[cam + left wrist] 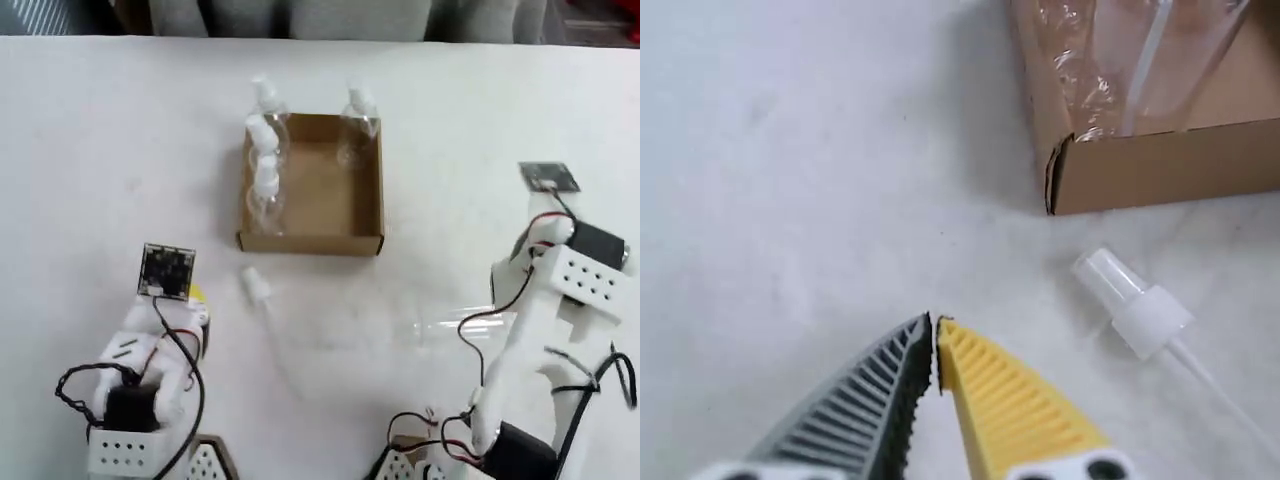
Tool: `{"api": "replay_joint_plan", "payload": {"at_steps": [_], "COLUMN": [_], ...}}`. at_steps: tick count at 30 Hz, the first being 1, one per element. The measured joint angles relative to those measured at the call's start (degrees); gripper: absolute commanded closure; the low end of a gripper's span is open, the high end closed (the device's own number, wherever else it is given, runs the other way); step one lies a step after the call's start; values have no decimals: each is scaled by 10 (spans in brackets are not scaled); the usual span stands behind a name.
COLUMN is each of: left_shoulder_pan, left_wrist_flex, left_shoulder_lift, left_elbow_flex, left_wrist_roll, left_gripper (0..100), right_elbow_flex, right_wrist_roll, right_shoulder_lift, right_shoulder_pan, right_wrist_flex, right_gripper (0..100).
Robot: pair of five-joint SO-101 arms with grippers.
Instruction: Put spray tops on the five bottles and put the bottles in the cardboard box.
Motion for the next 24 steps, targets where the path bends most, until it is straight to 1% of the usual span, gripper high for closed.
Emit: {"api": "replay_joint_plan", "payload": {"at_steps": [5, 7, 10, 12, 14, 17, 20, 24], "left_shoulder_pan": [0, 0, 0, 0, 0, 0, 0, 0], "left_wrist_flex": [0, 0, 0, 0, 0, 0, 0, 0], "left_shoulder_lift": [0, 0, 0, 0, 0, 0, 0, 0], "left_elbow_flex": [0, 0, 0, 0, 0, 0, 0, 0], "left_wrist_roll": [0, 0, 0, 0, 0, 0, 0, 0], "left_gripper": [976, 976, 976, 976, 976, 976, 976, 976], "right_elbow_flex": [69, 100, 135, 156, 170, 170, 164, 131], "right_wrist_roll": [-85, -116, -178, -224, -263, -286, -310, -353], "right_shoulder_lift": [-65, -116, -191, -214, -215, -199, -157, -90], "right_shoulder_pan": [30, 40, 45, 39, 24, -1, -25, -37], "right_wrist_flex": [-2, 1, -15, -31, -46, -68, -77, -98], "right_gripper": [872, 832, 746, 736, 766, 798, 796, 796]}}
